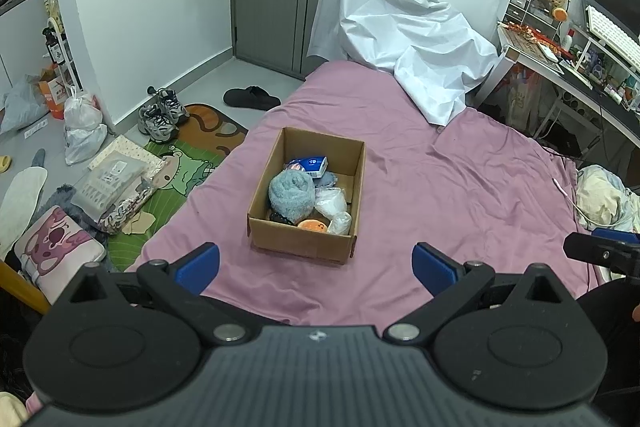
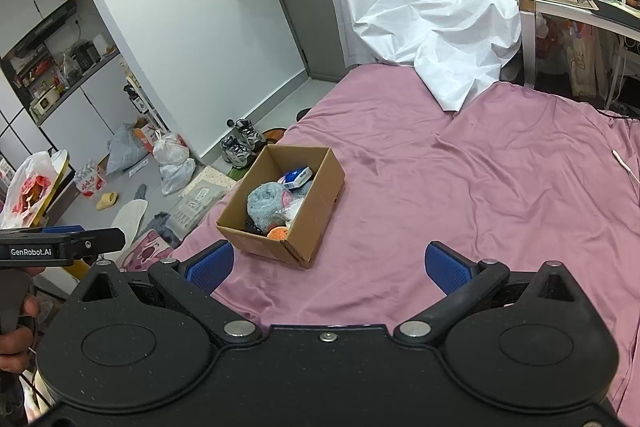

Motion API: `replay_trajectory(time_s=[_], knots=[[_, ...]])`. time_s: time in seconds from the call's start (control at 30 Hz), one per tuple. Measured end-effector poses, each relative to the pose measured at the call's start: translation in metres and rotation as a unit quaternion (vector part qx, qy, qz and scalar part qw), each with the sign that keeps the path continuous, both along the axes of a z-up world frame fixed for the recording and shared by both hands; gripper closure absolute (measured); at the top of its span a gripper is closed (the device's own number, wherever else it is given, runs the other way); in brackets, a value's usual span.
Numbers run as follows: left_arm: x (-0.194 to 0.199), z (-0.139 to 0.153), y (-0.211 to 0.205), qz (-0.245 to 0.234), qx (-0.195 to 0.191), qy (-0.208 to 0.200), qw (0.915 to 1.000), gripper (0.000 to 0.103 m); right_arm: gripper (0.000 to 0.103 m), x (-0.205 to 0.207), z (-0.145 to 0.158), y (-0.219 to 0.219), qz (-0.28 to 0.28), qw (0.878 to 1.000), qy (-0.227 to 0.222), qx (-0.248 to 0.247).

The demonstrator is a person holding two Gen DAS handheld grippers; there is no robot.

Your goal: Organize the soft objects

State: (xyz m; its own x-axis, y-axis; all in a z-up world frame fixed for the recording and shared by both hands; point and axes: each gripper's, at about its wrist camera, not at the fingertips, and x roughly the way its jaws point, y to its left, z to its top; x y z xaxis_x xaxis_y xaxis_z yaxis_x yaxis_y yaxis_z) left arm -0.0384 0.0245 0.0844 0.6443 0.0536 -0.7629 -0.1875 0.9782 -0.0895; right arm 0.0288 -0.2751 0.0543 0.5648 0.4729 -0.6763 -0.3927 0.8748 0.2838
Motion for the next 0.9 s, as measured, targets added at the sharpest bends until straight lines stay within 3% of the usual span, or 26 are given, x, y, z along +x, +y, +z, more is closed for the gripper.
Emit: replay_trajectory(time_s=[0.9], knots=[[-0.0011,-0.0049,-0.0006,0.004,-0.002,0.000,1.0000,0.001,0.000,-0.0013,-0.0017,0.0012,-0.006,1.000,0.008,-0.001]])
